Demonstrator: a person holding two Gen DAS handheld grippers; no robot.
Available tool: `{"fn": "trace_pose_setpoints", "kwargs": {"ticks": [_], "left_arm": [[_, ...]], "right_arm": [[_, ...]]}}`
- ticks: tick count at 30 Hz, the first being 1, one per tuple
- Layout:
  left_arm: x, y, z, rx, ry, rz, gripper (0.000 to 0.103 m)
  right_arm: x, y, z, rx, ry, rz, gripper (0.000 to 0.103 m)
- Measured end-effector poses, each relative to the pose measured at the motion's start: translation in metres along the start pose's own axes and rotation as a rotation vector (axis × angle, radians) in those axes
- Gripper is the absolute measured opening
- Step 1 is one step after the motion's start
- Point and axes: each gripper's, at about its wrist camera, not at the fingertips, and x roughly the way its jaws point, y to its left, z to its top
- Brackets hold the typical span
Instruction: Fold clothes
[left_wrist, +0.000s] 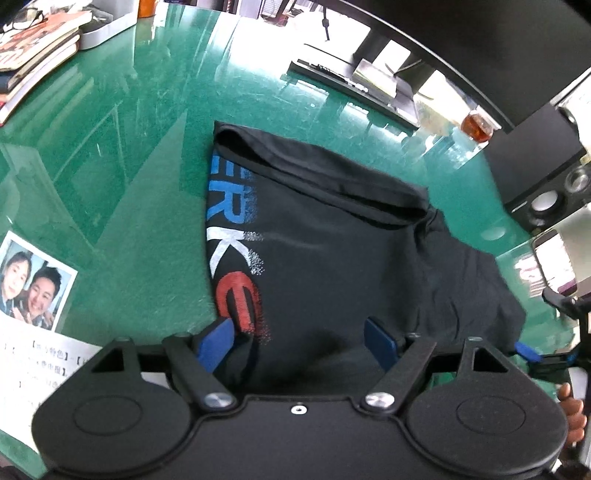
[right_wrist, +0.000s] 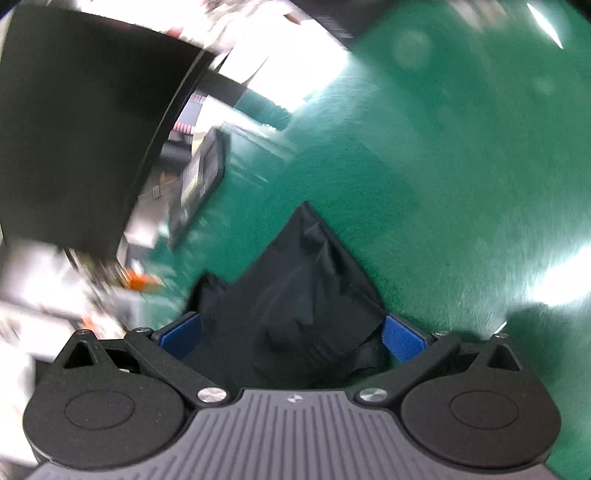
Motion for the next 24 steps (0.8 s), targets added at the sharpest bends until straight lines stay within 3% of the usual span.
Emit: {"fn": "trace_pose_setpoints", "kwargs": {"ticks": [4,8,11,13,15,18,22,24], "left_arm": [[-0.001,0.015,-0.004,-0.092,0.049,-0.054,0.08],[0.0,0.017,-0.006,-0.112,0.073,-0.093,0.08],[-0.003,0.016,-0.004,-0.099,0.082,-0.114,0.08],[-0.004,0.019,-0.004,-0.117,0.091,-0.137,0.083],[-0.001,0.024,-0.004,-0.141,0.121,-0.144,0.083],[0.001,0.026,-0.005,-0.152,0.15,-0.155,0.083],[0.004,0.021,-0.005,-0.115,0.179,-0.15,0.084],[0.006,0.017,-0.005,-0.086,0.189,-0.143,0.084]], "right_arm": [[-0.006,-0.016,0.002,0.124,-0.021,0.047,0.097],[-0.007,-0.012,-0.002,0.102,-0.028,0.009,0.087],[-0.013,-0.009,-0.007,0.101,-0.081,-0.044,0.081],[-0.013,-0.01,-0.01,0.083,-0.069,-0.036,0.073],[-0.009,-0.01,-0.012,0.073,-0.052,-0.049,0.061],[-0.008,-0.008,-0.016,0.043,-0.064,-0.087,0.031],[-0.006,-0.007,-0.014,0.031,-0.078,-0.111,0.036],[-0.005,-0.01,-0.01,0.056,-0.098,-0.091,0.048]]}}
